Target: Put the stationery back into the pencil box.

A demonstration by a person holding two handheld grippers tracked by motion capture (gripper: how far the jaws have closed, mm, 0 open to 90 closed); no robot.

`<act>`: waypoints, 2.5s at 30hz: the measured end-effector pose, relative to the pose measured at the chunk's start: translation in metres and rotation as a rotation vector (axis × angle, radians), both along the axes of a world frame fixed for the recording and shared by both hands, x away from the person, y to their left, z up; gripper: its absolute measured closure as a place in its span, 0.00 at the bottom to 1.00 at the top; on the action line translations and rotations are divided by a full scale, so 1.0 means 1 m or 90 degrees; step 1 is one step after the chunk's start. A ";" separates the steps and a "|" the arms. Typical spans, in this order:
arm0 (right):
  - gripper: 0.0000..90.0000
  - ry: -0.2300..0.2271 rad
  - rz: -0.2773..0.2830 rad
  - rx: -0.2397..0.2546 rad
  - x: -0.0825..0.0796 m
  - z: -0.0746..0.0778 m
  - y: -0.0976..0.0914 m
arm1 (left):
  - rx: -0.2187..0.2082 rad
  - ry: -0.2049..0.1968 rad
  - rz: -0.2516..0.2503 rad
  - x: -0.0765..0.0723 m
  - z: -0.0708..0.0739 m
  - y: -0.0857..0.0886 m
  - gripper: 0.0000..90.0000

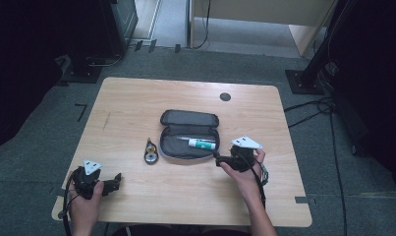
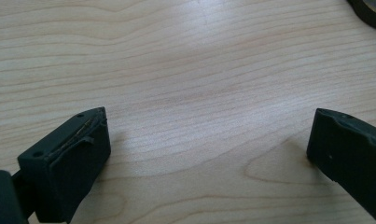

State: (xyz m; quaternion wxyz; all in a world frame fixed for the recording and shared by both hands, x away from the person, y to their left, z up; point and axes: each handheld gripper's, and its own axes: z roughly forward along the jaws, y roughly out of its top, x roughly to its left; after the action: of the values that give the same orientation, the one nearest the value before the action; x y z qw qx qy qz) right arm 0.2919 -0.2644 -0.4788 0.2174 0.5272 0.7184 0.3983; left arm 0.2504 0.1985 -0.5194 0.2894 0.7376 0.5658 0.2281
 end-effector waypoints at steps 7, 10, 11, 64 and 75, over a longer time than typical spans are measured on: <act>0.00 0.021 -0.028 -0.019 -0.014 -0.008 -0.023 | 0.000 0.000 0.000 0.000 0.000 0.000 0.00; 0.00 0.023 -0.035 -0.027 -0.020 -0.010 -0.033 | 0.001 0.000 0.000 0.000 0.000 0.000 0.00; 0.00 0.023 -0.038 -0.030 -0.022 -0.010 -0.035 | 0.001 0.000 0.000 0.000 0.000 0.000 0.00; 0.00 0.074 -0.052 -0.078 -0.056 -0.047 -0.089 | -0.023 0.000 -0.033 0.003 0.011 -0.040 0.00; 0.00 0.071 -0.041 -0.080 -0.056 -0.048 -0.089 | -0.037 -0.004 -0.082 0.021 0.013 -0.087 0.00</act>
State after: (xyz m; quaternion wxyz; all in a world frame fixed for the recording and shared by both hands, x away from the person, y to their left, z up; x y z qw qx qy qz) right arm 0.2356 -0.3531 -0.5264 0.2226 0.5564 0.7358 0.3153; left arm 0.2716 0.1118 -0.5064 0.3268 0.7629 0.5226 0.1950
